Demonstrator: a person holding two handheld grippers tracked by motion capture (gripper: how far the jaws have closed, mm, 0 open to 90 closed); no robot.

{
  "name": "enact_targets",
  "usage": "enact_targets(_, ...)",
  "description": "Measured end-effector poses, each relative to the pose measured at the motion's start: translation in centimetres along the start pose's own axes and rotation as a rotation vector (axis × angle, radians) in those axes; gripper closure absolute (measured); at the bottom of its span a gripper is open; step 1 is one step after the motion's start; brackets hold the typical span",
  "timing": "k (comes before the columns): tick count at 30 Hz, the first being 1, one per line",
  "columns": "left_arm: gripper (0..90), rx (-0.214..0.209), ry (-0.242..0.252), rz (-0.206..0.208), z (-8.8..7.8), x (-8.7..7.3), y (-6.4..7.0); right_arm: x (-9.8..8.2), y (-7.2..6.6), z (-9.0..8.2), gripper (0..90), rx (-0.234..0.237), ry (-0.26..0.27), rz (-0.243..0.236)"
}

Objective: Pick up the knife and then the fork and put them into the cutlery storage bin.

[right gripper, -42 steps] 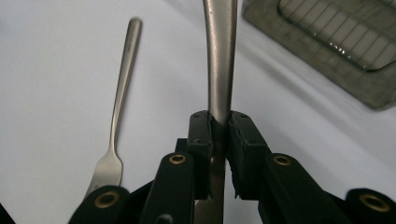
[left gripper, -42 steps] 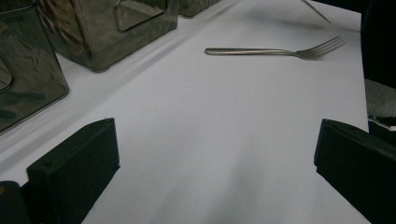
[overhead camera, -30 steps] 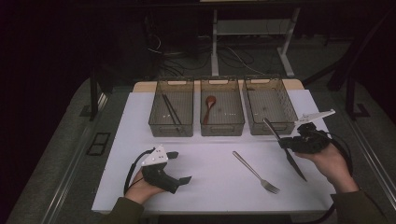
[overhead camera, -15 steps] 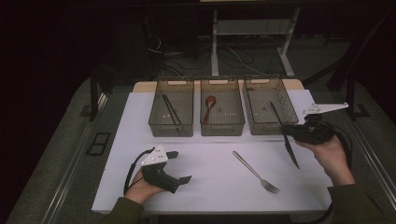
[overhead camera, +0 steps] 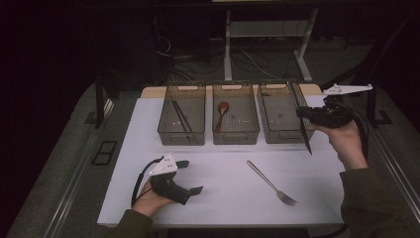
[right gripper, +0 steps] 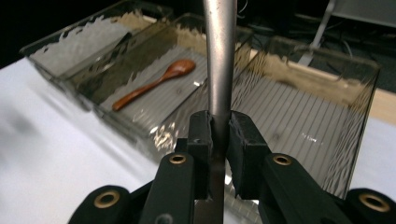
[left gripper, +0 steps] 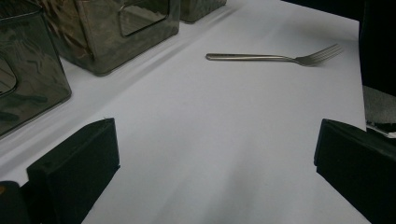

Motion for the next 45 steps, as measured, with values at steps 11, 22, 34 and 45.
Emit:
enact_targets(11, 0.0, -0.002, 0.01, -0.007, 0.0, 0.1, 0.0, 4.2, 2.8, 1.4, 78.5, -0.072, 0.051, 0.004)
enact_targets(22, 0.0, -0.015, 0.007, -0.001, 0.1, 0.1, 0.3, 6.1, 5.2, 4.6, 78.5, -0.14, 0.025, -0.011)
enact_targets(34, 0.0, -0.015, 0.016, -0.001, 0.0, 0.2, 0.3, 3.4, 7.5, 7.4, 78.4, -0.191, -0.05, 0.008)
enact_targets(45, 0.0, -0.02, 0.013, 0.003, 0.2, 0.2, 0.4, 0.2, 8.8, 9.2, 78.4, -0.206, -0.172, 0.026)
Point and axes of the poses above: each handheld gripper's, and its own axes: z roughly forward along the jaws, x roughly out of its top, y roughly to its right, the point moved 9 cm from there along z, roughly forward along the jaws, and after that the axes turned 2 degrees about x, right-handed, at the moved point
